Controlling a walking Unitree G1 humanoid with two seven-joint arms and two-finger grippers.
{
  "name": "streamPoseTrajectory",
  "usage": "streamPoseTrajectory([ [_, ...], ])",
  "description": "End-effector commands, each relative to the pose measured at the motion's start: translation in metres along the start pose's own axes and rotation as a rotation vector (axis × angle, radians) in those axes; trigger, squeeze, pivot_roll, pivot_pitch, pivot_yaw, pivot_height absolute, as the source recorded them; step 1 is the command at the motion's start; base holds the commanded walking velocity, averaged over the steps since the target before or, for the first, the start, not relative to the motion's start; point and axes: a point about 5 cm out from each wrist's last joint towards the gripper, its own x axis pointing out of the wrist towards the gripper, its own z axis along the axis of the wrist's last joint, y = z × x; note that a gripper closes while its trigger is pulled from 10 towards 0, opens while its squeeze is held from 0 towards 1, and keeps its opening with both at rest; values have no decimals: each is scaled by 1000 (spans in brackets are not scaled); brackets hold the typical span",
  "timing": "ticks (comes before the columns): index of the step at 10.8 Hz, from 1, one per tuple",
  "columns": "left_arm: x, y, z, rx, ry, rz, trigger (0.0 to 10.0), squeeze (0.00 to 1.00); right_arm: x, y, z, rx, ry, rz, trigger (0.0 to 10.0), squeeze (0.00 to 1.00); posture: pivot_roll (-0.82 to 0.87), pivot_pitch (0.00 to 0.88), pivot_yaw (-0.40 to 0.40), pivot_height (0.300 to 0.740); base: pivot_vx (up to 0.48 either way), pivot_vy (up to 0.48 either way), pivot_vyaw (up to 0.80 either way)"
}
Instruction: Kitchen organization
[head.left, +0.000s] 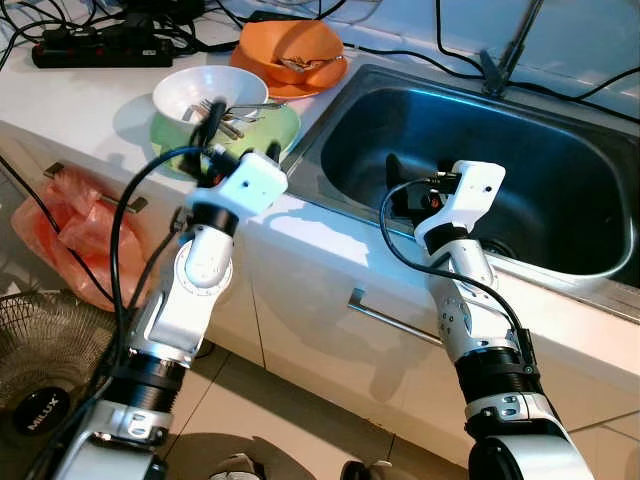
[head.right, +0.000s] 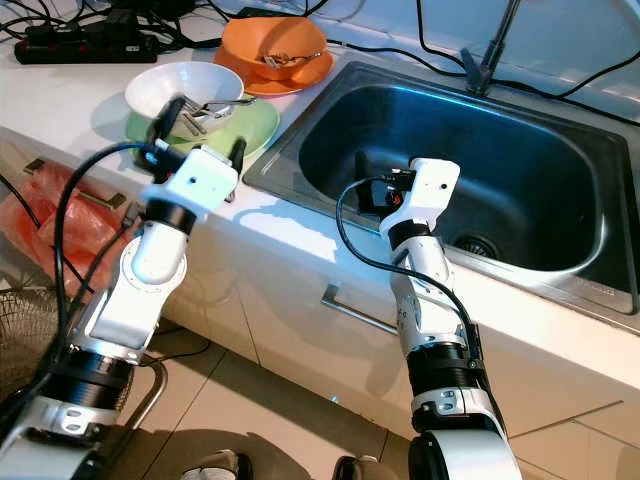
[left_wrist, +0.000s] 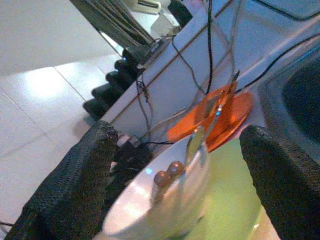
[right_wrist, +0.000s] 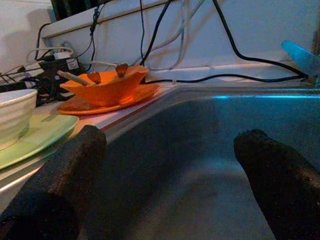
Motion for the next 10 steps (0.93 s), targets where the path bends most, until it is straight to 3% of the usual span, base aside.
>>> streamPoseTrajectory([
  [1,4,0,2,90,7,-6,10000,0,0,0,-2,4,11,-2,10000,0,88,119,-31,740,0,0,0],
  [2,5,0,1,117,18,-8,10000,0,0,0,-2,4,11,-2,10000,0,87,119,-30,740,0,0,0],
  [3,9,1,-4,199,71,-4,10000,0,0,0,-2,5,11,-2,10000,0,81,119,-28,740,0,0,0],
  [6,15,7,-10,231,127,27,10000,0,-1,-1,-2,6,11,-7,10000,0,82,120,-30,740,0,0,0],
  [7,16,8,-10,231,132,36,7373,0,-1,-1,-2,6,11,-7,10000,0,84,120,-31,740,0,0,0],
  [8,17,8,-9,223,137,43,2157,0,-1,-1,-2,6,11,-7,10000,0,83,119,-32,740,0,0,0],
  [10,18,6,-7,221,133,44,1059,0,-1,0,-2,6,12,-5,10000,0,83,119,-32,740,0,0,0],
])
